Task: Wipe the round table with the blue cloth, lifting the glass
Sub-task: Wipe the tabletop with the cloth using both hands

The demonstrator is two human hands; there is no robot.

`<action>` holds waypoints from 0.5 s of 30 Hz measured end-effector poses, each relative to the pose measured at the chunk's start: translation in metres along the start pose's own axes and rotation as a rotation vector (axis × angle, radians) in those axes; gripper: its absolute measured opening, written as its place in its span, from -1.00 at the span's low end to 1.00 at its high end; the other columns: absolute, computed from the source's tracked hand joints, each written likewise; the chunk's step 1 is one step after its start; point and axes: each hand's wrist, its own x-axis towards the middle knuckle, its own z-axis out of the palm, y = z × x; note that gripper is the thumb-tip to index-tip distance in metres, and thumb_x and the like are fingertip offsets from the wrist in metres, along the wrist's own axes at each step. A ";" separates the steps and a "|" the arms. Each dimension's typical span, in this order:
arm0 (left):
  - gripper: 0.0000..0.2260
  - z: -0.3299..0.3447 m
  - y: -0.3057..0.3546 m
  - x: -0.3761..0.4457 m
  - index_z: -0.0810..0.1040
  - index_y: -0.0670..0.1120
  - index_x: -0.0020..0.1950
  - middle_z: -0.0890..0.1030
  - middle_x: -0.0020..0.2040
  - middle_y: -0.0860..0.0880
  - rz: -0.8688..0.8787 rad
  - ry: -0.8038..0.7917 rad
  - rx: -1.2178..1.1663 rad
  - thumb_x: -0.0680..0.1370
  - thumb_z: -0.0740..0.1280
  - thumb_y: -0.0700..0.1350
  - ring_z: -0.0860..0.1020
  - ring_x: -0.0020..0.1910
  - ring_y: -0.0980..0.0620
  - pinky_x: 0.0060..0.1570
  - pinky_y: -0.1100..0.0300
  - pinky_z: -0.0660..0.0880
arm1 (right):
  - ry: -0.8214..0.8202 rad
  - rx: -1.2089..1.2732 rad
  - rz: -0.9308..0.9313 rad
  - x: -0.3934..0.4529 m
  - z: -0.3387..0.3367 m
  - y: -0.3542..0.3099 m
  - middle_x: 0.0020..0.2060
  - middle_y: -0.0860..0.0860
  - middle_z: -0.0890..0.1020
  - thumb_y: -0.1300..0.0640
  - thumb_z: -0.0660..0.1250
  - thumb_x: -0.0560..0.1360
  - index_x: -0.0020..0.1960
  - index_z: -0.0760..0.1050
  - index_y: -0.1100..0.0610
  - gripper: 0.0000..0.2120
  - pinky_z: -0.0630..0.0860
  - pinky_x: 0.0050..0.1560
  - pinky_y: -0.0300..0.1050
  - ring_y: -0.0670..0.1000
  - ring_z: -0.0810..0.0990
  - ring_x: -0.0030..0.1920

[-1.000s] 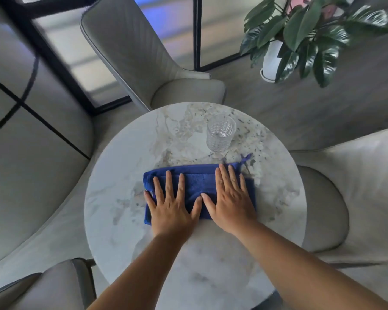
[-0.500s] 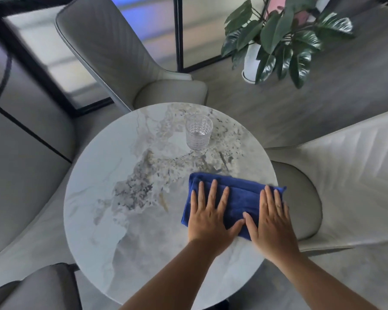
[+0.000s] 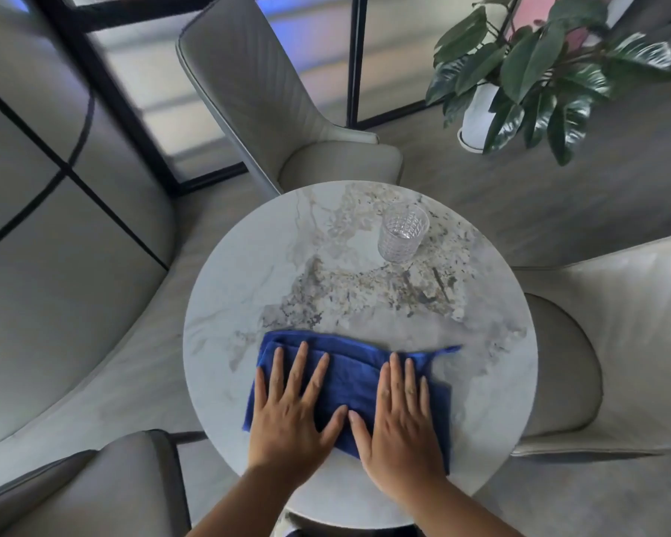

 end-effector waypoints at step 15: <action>-0.14 0.009 0.011 -0.048 0.23 0.02 0.63 0.18 0.66 -0.12 -0.067 -0.015 0.043 0.42 0.29 0.40 0.11 0.62 -0.31 0.46 -0.43 0.13 | 0.051 -0.009 -0.158 -0.043 0.012 0.006 0.56 0.28 0.28 -0.26 0.29 0.50 0.53 0.26 0.38 -0.12 0.26 0.42 0.24 0.33 0.27 0.55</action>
